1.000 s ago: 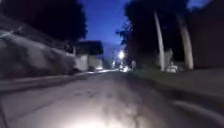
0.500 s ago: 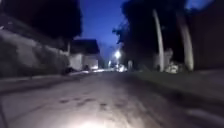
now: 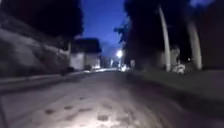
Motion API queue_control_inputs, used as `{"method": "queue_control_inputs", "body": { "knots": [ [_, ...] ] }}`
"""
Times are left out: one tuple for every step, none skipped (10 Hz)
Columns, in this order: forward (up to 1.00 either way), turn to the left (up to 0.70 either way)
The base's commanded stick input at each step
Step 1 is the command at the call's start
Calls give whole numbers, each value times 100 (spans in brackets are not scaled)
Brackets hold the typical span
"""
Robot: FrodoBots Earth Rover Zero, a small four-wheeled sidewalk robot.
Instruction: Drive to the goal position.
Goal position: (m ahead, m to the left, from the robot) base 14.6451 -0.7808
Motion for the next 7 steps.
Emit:
{"method": "queue_control_inputs", "body": {
  "knots": [
    [85,-7],
    [85,-2],
    [85,1],
    [85,1],
    [85,1],
    [85,1],
    [85,1]
  ]
}}
